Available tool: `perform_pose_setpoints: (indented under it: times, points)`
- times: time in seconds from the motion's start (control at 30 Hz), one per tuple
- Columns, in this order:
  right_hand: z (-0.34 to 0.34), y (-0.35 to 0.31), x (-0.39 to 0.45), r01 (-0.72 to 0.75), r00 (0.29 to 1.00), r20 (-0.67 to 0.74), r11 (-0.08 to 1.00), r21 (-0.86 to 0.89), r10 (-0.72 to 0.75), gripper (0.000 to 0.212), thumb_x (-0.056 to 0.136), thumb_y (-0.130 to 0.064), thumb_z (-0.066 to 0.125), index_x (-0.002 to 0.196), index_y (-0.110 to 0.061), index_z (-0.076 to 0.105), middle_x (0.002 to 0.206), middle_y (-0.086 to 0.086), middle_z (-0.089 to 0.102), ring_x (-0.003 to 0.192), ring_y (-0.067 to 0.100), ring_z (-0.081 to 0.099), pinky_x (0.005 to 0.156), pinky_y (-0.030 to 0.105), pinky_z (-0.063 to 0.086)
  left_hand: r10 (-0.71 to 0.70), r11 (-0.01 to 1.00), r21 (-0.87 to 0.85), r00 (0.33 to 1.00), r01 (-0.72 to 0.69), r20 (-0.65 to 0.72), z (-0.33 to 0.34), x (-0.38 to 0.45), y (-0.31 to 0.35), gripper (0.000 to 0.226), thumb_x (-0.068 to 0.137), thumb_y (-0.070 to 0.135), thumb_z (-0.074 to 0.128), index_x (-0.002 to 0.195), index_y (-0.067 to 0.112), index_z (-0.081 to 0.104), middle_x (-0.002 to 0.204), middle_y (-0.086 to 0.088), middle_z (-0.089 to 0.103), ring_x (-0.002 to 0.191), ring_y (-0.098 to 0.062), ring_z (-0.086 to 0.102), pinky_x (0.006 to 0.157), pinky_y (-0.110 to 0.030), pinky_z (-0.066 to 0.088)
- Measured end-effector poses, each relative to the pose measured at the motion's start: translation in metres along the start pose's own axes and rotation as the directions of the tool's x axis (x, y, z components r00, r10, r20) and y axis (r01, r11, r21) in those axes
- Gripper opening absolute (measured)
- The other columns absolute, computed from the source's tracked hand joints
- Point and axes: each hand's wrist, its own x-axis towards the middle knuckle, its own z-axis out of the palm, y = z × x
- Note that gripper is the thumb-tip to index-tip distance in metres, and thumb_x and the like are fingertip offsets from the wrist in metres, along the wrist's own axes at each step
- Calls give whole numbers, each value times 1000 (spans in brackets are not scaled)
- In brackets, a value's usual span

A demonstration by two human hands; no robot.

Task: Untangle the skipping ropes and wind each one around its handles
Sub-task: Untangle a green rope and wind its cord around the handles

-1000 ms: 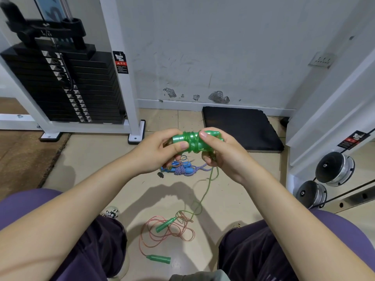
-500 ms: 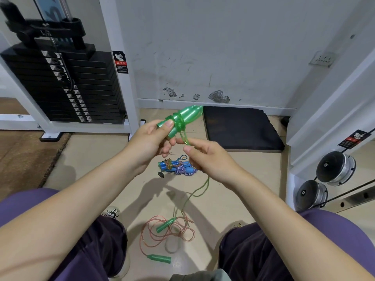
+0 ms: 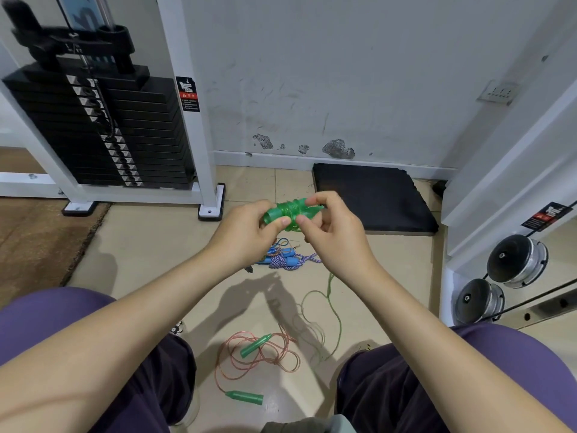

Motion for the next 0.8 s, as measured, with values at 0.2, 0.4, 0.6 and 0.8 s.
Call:
perform_pose_setpoints:
  times: [0.2, 0.4, 0.6, 0.8]
  points:
    - [0, 4, 0, -24, 997, 80, 977, 214, 6, 20, 90, -12, 67, 102, -28, 64, 67, 4, 48, 65, 16, 50, 66, 26, 45, 15, 1000, 1, 999, -14, -28, -2, -1, -1, 27, 94, 35, 60, 89, 9, 64, 72, -9, 68, 70, -28, 60, 67, -41, 49]
    - [-4, 1, -2, -6, 993, 112, 969, 248, -23, 21, 92, -13, 64, 107, -26, 62, 58, -4, 41, 60, 15, 43, 62, 29, 41, 48, 994, -98, 998, -44, 46, -7, 0, 2, 23, 96, 30, 60, 90, 8, 63, 68, -5, 68, 43, -1, 48, 52, -26, 38]
    - [-2, -2, -4, -6, 988, 153, 976, 220, -28, 42, 93, -23, 66, 132, -27, 50, 51, -10, 40, 53, 7, 41, 58, 23, 39, 108, 992, -65, 994, -106, 29, -5, -1, 1, 20, 95, 28, 60, 92, 9, 63, 70, -8, 67, 46, -4, 46, 58, -34, 44]
    - [2, 0, -3, -7, 995, 94, 970, 242, -16, 40, 91, -21, 69, 128, -26, 55, 56, -1, 47, 60, 15, 50, 62, 33, 46, 80, 993, -92, 997, -79, 3, -3, -1, 1, 19, 95, 29, 60, 91, 10, 63, 70, -5, 68, 45, -3, 48, 57, -31, 42]
